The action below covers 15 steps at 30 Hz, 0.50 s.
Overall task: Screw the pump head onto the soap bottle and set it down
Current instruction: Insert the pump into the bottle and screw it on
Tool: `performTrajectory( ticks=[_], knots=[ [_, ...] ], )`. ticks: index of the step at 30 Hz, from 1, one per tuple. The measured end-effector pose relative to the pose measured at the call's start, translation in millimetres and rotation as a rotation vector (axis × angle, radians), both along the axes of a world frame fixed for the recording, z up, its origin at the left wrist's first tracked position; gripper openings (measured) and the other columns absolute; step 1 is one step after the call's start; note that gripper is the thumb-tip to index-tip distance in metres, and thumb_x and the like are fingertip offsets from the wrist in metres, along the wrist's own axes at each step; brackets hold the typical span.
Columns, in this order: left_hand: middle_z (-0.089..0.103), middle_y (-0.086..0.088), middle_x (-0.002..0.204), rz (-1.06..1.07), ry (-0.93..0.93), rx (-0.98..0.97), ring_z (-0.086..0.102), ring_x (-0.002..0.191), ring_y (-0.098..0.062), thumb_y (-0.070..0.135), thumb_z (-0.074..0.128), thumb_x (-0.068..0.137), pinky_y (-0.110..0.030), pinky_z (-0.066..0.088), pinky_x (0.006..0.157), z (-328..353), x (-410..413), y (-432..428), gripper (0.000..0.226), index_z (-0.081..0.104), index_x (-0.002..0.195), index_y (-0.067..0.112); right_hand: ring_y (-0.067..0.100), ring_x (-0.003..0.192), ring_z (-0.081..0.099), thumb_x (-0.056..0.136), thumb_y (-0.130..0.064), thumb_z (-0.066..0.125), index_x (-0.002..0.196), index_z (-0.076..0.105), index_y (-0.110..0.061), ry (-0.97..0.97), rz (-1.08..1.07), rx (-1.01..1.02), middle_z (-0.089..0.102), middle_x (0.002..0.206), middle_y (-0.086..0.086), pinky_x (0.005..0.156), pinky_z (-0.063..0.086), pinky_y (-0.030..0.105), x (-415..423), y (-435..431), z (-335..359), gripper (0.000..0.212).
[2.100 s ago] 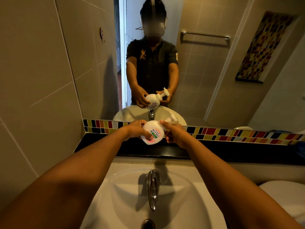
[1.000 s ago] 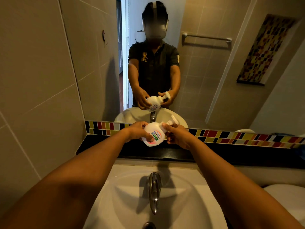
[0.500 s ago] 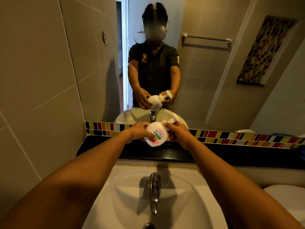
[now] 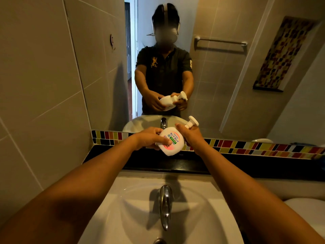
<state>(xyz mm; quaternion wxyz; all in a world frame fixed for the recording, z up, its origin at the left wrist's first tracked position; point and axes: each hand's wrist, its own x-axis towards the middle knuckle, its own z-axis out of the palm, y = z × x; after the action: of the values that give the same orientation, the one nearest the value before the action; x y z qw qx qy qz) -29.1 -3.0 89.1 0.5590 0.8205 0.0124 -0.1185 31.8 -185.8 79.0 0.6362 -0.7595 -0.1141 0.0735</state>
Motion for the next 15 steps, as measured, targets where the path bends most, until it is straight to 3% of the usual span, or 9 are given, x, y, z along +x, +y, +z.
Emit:
performTrajectory(
  ticks=[4, 8, 11, 15],
  knots=[
    [0.069, -0.007, 0.117, 0.031, -0.103, 0.054, 0.068, 0.101, -0.022, 0.024, 0.076, 0.079, -0.035, 0.059, 0.083, -9, 1, -8, 0.043, 0.060, 0.119, 0.015, 0.034, 0.088, 0.073, 0.085, -0.036, 0.068, 0.084, 0.060, -0.019, -0.007, -0.066, 0.020, 0.074, 0.093, 0.019, 0.081, 0.060, 0.049, 1, 4, -5, 0.019],
    [0.071, -0.007, 0.112, -0.002, 0.054, -0.082, 0.070, 0.102, -0.025, 0.033, 0.071, 0.083, -0.037, 0.061, 0.078, -4, -2, 1, 0.036, 0.062, 0.115, 0.019, 0.040, 0.095, 0.071, 0.083, -0.050, 0.066, 0.091, 0.058, -0.028, 0.041, -0.031, 0.064, 0.072, 0.102, 0.024, 0.089, 0.055, 0.058, -4, 1, -4, 0.025],
    [0.071, -0.008, 0.110, -0.020, 0.153, -0.198, 0.069, 0.104, -0.027, 0.032, 0.069, 0.085, -0.036, 0.063, 0.070, 2, -4, 9, 0.031, 0.061, 0.113, 0.020, 0.040, 0.094, 0.071, 0.082, -0.052, 0.066, 0.094, 0.062, -0.022, 0.041, 0.019, 0.056, 0.073, 0.099, 0.022, 0.088, 0.053, 0.057, -5, -1, -1, 0.033],
    [0.072, -0.003, 0.106, -0.005, 0.056, -0.097, 0.071, 0.098, -0.022, 0.029, 0.070, 0.085, -0.032, 0.061, 0.074, -2, -4, 4, 0.022, 0.064, 0.105, 0.024, 0.030, 0.082, 0.073, 0.088, -0.040, 0.065, 0.087, 0.061, -0.019, 0.010, -0.004, 0.021, 0.074, 0.087, 0.013, 0.080, 0.058, 0.047, -3, 2, 1, 0.021]
  ],
)
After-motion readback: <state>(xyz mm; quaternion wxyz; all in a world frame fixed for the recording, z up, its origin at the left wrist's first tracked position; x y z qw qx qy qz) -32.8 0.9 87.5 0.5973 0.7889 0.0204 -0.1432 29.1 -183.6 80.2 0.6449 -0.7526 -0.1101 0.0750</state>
